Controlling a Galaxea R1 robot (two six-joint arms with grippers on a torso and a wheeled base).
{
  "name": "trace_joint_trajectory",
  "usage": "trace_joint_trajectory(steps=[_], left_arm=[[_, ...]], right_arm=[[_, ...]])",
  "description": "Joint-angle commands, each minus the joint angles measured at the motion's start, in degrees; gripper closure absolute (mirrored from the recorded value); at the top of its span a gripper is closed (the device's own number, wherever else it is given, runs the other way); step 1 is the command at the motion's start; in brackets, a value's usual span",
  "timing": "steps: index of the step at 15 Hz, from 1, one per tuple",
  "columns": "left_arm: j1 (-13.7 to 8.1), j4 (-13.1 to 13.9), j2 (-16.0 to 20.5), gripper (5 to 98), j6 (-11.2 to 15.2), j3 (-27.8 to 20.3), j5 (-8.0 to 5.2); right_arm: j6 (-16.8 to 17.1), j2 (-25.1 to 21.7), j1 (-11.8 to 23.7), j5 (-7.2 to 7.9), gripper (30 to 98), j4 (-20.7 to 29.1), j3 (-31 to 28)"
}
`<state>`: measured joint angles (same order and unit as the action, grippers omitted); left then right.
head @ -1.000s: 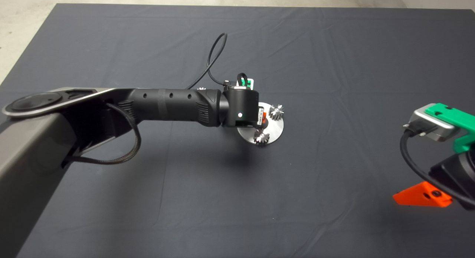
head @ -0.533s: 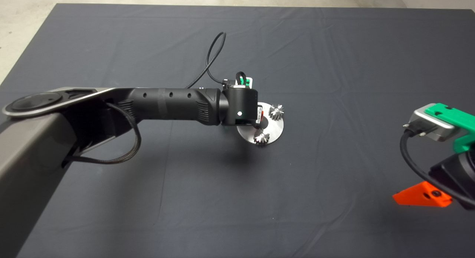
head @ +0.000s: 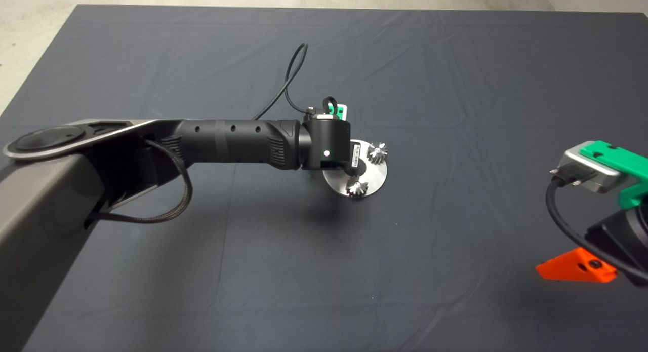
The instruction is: Remove an incorrectly installed larger gear and replace it with the correct smaller gear
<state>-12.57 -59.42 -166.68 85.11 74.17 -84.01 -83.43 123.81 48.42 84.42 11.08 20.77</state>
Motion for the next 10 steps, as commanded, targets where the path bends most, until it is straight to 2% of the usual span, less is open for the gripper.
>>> trace_joint_trajectory(steps=[1, 3, 5, 7, 8, 10], left_arm=[[-1.1, -0.7, -0.1, 29.2, -0.2, 0.0, 0.42], [-1.1, -0.7, -0.2, 29.2, -0.2, 0.0, 0.51], [-1.1, -0.6, -0.2, 33.8, -0.2, -0.1, 0.56], [-1.1, -0.7, -0.2, 34.2, -0.2, -0.1, 0.51], [-1.1, -0.7, -0.1, 38.1, -0.2, -0.1, 0.51], [-1.1, -0.7, 0.0, 38.8, -0.2, 0.0, 0.51]], right_arm=[[0.0, -0.2, 1.0, -0.13, 31.7, 1.5, -0.3], [0.0, -0.2, 1.0, -0.13, 31.7, 1.5, -0.3], [0.0, -0.2, 0.9, -0.13, 31.7, 1.5, -0.4], [0.0, -0.2, 0.9, -0.13, 31.7, 1.5, -0.4], [0.0, -0.2, 0.9, -0.13, 31.7, 1.5, -0.4], [0.0, -0.2, 0.7, -0.13, 31.7, 1.5, -0.4]])
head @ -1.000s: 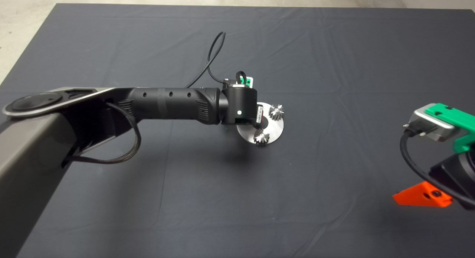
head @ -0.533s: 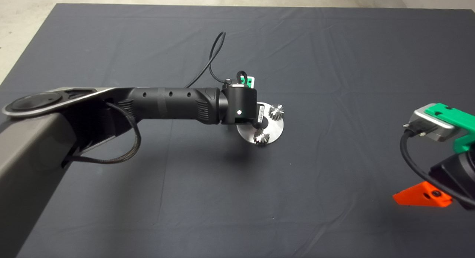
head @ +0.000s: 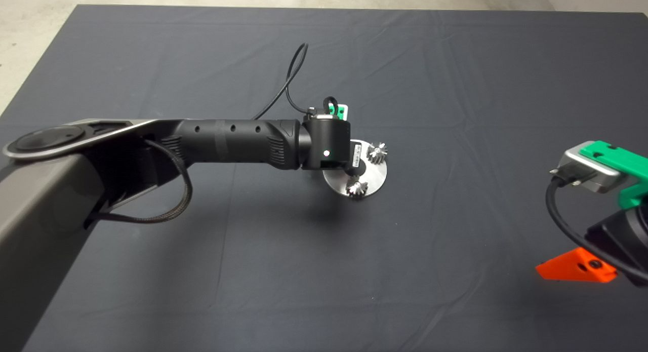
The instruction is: Remove an incorrectly installed larger gear and replace it with the correct smaller gear
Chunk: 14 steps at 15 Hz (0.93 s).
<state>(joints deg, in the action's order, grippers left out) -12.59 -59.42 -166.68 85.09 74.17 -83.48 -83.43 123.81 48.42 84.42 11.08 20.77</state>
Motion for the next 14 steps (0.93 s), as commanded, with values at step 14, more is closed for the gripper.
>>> trace_joint_trajectory(steps=[14], left_arm=[[-1.3, -0.6, 0.0, 53.6, -0.2, -0.3, -0.10]], right_arm=[[0.0, -0.2, 0.4, -0.13, 31.7, 1.5, -0.4]])
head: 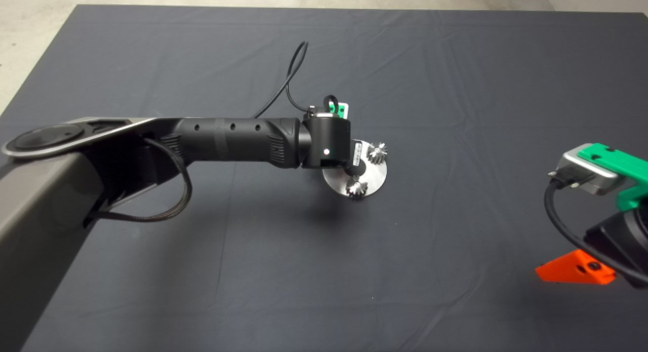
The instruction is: Remove an incorrectly installed larger gear and replace it with the correct smaller gear
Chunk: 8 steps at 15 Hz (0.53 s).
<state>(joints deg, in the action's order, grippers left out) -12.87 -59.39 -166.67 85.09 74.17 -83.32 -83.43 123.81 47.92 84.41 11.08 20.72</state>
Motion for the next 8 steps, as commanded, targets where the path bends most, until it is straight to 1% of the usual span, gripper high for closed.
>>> trace_joint_trajectory(steps=[1, 8], left_arm=[[-1.0, -0.6, 0.0, 54.8, -0.2, -0.3, -0.26], [-1.0, -0.6, -0.1, 57.9, -0.2, -0.4, -0.26]], right_arm=[[0.0, -0.2, 0.9, -0.12, 31.7, 1.5, -0.3], [0.0, -0.1, 0.9, -0.12, 31.7, 1.5, -0.3]])
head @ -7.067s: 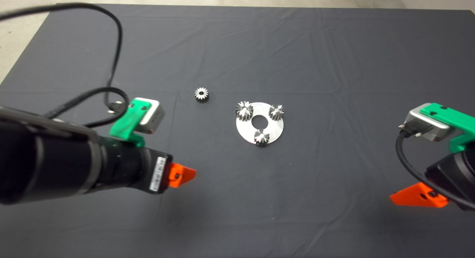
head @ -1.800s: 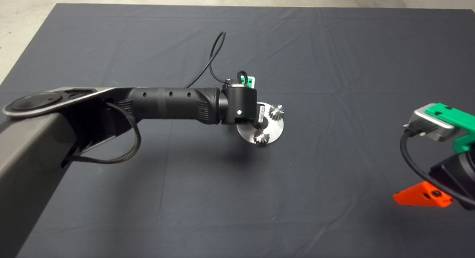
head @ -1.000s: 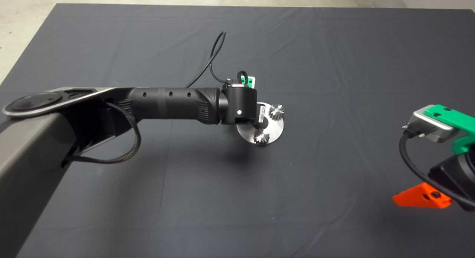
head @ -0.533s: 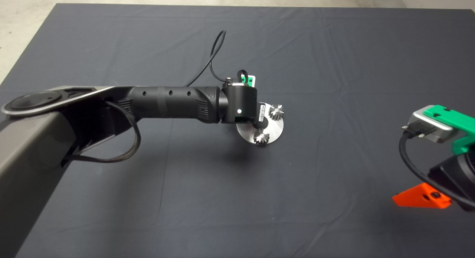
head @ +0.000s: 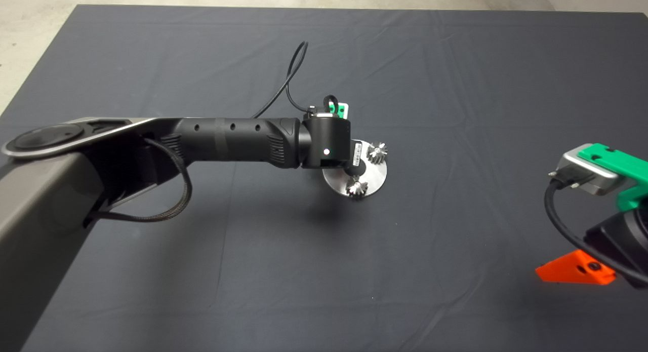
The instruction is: Remove an incorrectly installed larger gear and replace it with the correct smaller gear
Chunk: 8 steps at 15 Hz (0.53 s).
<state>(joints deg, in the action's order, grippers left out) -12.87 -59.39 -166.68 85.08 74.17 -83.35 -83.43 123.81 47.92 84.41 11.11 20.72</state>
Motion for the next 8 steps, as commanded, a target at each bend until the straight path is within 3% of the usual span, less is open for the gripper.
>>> trace_joint_trajectory(steps=[1, 5, 8], left_arm=[[-1.1, -0.6, -0.1, 58.9, -0.2, -0.4, -0.24], [-1.8, -0.6, -0.2, 60.1, -0.2, -0.5, -0.22], [-3.8, -0.2, -0.3, 61.6, -0.2, -0.7, -0.15]], right_arm=[[-0.1, -0.2, 0.9, -0.12, 31.7, 1.5, -0.3], [-0.1, -0.1, 0.9, -0.12, 31.7, 1.5, -0.3], [-0.1, -0.1, 0.9, -0.12, 31.7, 1.5, -0.3]])
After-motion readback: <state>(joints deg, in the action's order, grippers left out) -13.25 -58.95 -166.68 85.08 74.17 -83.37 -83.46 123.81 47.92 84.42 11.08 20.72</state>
